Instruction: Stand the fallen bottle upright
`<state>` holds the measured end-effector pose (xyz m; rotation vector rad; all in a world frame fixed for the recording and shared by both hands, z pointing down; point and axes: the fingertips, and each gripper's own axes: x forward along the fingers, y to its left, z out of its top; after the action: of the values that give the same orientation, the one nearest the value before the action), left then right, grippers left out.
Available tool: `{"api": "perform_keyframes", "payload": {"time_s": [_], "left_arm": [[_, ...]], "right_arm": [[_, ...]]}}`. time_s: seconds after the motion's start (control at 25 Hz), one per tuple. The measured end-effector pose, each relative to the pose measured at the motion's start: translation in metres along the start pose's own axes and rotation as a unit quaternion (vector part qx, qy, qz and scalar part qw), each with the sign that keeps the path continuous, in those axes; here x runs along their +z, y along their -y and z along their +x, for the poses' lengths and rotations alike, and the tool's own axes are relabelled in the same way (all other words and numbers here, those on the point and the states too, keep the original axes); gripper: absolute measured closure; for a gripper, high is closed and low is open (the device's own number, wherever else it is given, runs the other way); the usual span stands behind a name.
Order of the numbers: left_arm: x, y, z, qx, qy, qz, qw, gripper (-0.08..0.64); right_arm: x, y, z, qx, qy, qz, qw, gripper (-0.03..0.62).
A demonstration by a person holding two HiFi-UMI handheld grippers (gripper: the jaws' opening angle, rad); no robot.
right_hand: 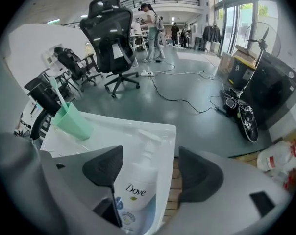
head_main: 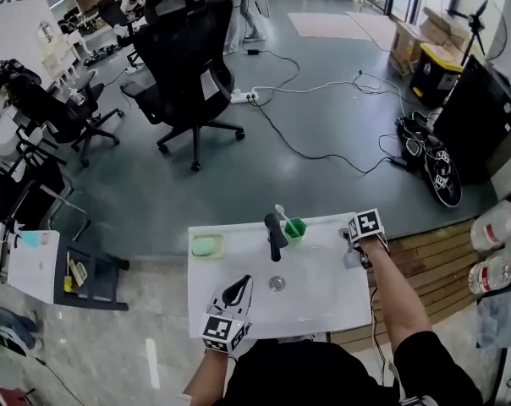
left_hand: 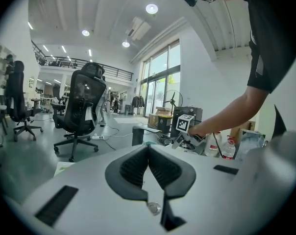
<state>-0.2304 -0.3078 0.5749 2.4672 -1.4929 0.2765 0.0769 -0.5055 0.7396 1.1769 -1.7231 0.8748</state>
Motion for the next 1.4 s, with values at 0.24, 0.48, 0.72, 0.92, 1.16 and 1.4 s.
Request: {"api": "perform_keyframes", "payload": {"time_s": [0.24, 0.48, 0.72, 0.92, 1.16, 1.4], "left_arm": [[-0.008, -0.015, 0.0, 0.005, -0.002, -0.006, 1.0, 0.538], [-0.011, -0.025, -0.002, 0.011, -0.005, -0.011, 0.9999, 0.538], [-0.008, -0.034, -0.002, 0.015, -0.002, -0.013, 0.9998, 0.538], [-0.01, -0.035, 0.0, 0.015, -0.003, -0.016, 0.9998, 0.538], [-0.009, -0.033, 0.0, 0.012, -0.003, -0.014, 0.9998, 0.538], [-0.009, -0.028, 0.001, 0.009, -0.003, -0.014, 0.9999, 0.538]], "right_arm": [[0.011, -0.002, 0.012, 0.013, -0.026, 0.005, 1.0, 0.335], [0.003, -0.003, 0.032, 0.013, -0.086, 0.022, 0.996, 0.348], [-0.003, 0.005, 0.04, -0.008, -0.104, 0.045, 0.994, 0.422], [0.001, 0.009, 0.039, -0.009, -0.09, 0.059, 0.994, 0.459], [0.004, 0.006, 0.033, -0.011, -0.063, 0.044, 0.997, 0.462], [0.011, 0.004, 0.014, -0.006, -0.015, 0.028, 0.999, 0.462]]}}
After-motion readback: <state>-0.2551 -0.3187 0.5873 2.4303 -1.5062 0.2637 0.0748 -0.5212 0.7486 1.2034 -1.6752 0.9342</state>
